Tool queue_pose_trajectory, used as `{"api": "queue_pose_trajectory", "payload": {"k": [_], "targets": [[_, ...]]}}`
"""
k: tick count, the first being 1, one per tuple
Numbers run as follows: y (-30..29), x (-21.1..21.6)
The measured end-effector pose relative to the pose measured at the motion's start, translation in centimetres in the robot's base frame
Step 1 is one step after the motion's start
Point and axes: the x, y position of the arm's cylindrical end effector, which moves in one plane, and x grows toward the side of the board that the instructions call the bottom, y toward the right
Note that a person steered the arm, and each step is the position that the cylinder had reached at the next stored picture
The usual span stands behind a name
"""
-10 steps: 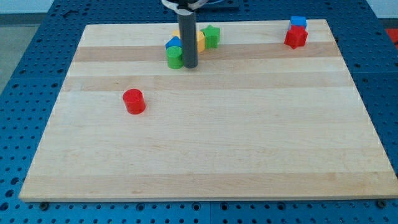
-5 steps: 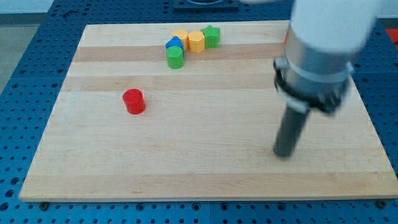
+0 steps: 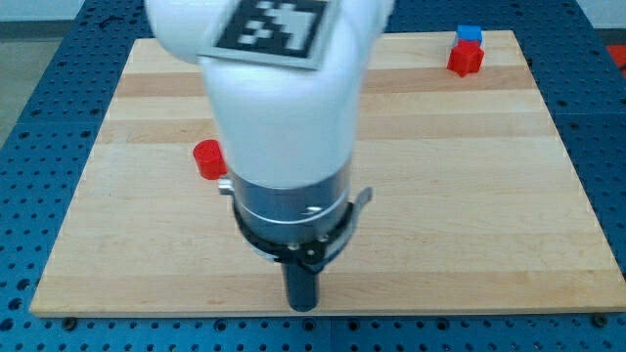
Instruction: Push red circle closer to the green circle
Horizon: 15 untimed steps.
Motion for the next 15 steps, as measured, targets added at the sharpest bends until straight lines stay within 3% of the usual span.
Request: {"api": "queue_pose_trajectory", "payload": {"k": [1,2,4,5,6,8,9,10,11,12,13,14,15], "targets": [[-10.5,-2.4],[-15.7,-3.8],[-22.2,-15.5],[-20.1,-20.1],[-19.0,-21.4],[-10.9,-18.6],[-10.9,-18.6],[-12.0,-14.5],[-9.2,-13.3],[-9.9,-13.3],[-17.6,-15.5],[-19.5,-15.6],[-15.8,-13.5]]}}
